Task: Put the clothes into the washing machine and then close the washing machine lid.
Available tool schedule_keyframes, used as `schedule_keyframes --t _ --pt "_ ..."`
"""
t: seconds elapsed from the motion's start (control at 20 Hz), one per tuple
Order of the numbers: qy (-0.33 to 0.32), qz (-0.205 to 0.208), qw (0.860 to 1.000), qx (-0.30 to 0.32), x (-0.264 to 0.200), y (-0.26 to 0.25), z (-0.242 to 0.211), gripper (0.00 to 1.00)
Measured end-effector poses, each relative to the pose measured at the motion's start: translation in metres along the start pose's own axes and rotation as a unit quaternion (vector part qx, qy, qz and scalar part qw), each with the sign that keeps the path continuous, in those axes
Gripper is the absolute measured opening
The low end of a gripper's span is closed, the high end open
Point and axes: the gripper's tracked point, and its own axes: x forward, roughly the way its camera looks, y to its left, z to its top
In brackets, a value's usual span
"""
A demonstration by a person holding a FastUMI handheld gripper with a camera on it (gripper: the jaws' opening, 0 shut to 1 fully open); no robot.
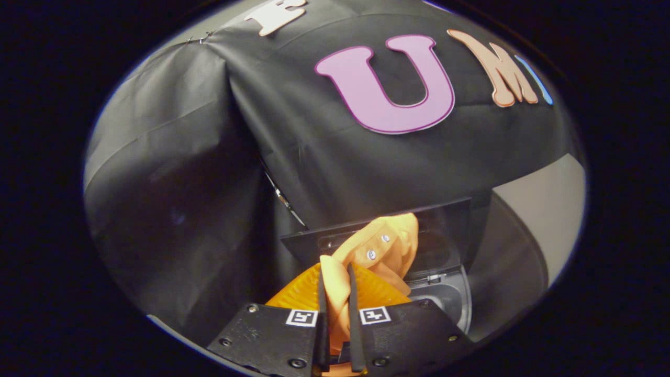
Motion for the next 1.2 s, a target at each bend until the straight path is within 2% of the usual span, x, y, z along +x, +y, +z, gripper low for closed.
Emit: schedule_keyframes --t 0.2,0.4,0.5,0.65,0.75,1.0,1.2 --pt "0.025 -0.025 0.999 -0.029 0.026 0.002 -0.025 0.18" --pt "0.031 -0.051 0.997 -0.042 0.036 -0.013 -0.042 0.59" --pt "0.023 -0.049 0.998 -0.041 0.036 -0.016 -0.044 0.80" --pt "0.005 -0.054 0.998 -0.043 0.035 -0.026 -0.049 0.84" --pt "0.010 -0.060 0.997 -0.038 0.033 -0.034 -0.060 0.96" --pt "-0.006 -0.070 0.997 -0.024 0.028 -0.049 -0.067 0.97" --pt "-0.037 -0.077 0.995 -0.049 0.015 -0.047 -0.055 0.98"
